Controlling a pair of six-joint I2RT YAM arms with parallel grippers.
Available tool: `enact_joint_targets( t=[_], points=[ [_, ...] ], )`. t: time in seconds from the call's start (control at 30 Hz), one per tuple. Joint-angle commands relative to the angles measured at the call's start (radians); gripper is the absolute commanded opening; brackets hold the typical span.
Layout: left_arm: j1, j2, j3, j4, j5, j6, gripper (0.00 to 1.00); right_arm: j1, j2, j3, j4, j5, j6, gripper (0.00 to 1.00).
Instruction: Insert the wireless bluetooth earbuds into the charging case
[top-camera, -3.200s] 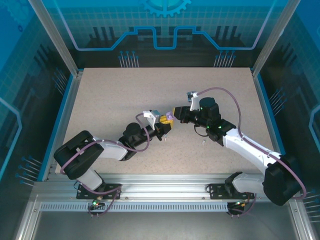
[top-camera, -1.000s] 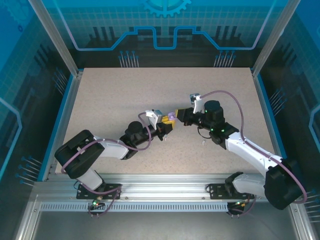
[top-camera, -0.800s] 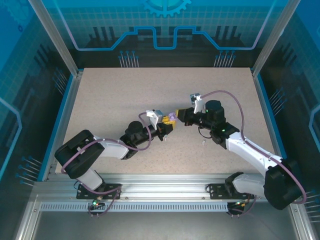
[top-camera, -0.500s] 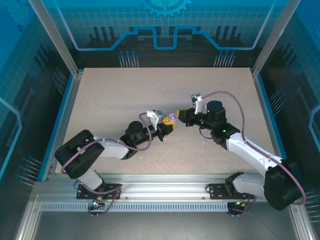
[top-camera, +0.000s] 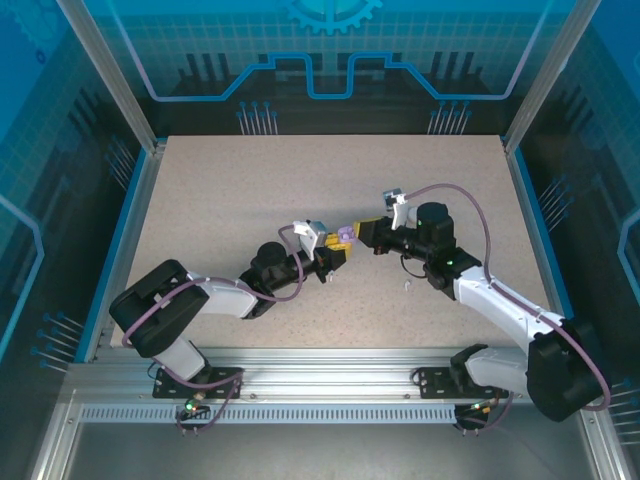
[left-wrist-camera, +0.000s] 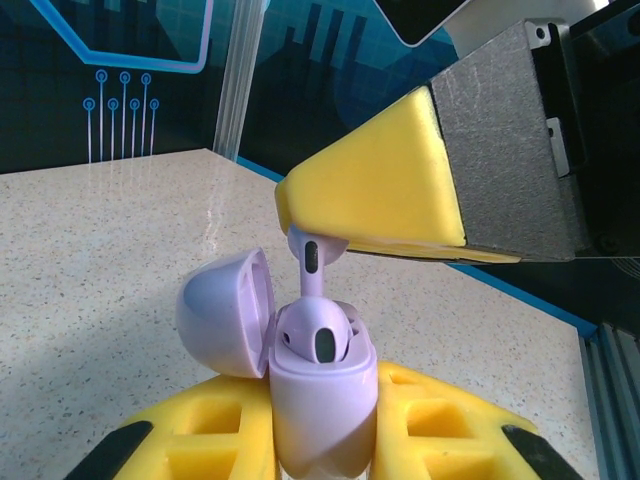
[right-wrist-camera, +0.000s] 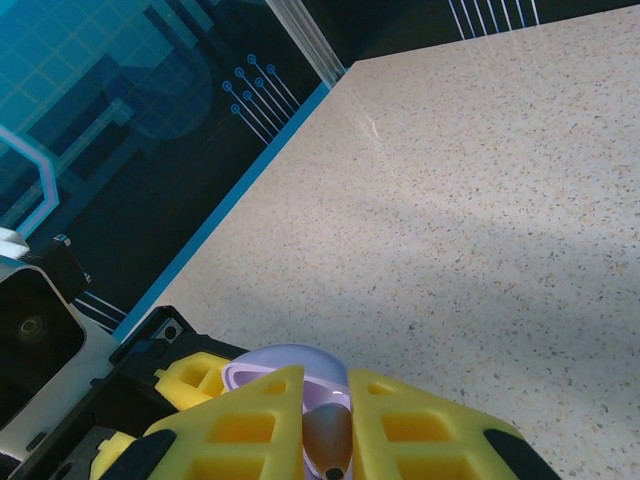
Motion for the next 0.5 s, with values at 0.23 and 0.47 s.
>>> enact_joint_targets(
  t=[0.23,0.47],
  points=[
    [0.008,0.008,0.074,0.202,-0.053,0.024,0.22,0.007,0.082,-0.059,-0.112,-0.081,-0.006,0.16],
    [0.008,0.036,0.062,0.201,-0.069,0.030,0.22,0.007,0.124,-0.074,-0.092,-0.080,-0.001,0.16]
  ],
)
